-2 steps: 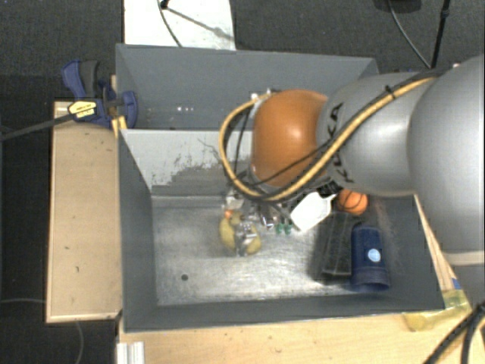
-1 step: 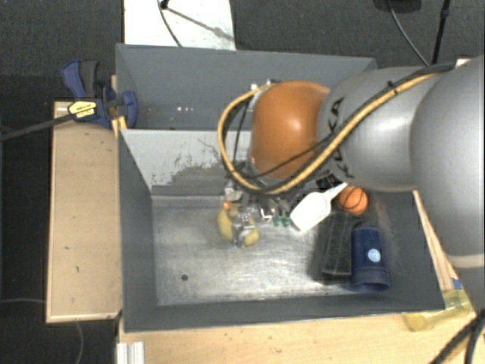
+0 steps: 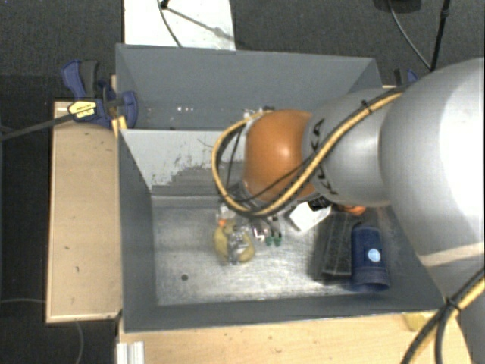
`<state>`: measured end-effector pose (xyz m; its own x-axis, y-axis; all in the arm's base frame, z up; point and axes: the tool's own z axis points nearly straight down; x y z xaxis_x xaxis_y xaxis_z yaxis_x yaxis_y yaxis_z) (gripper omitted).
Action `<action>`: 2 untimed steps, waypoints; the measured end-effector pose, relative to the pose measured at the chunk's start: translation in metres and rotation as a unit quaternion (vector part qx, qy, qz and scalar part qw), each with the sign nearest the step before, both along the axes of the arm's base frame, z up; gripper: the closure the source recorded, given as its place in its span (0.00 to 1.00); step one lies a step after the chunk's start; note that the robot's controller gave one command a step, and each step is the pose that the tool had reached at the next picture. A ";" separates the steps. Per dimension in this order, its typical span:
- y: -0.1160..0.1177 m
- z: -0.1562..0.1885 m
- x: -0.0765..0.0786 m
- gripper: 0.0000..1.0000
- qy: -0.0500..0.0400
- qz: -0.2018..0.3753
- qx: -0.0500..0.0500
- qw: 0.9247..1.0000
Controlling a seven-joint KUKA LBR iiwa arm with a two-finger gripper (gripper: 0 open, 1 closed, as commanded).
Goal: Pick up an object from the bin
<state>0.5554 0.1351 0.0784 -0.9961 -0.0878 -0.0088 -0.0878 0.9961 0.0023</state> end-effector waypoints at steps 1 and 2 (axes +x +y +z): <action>-0.001 0.167 0.004 1.00 -0.001 -0.001 0.000 1.000; -0.001 0.165 0.003 1.00 0.000 -0.001 -0.001 1.000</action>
Offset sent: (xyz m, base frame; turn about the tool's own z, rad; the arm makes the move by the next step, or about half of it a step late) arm 0.0000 0.0000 0.0000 0.0000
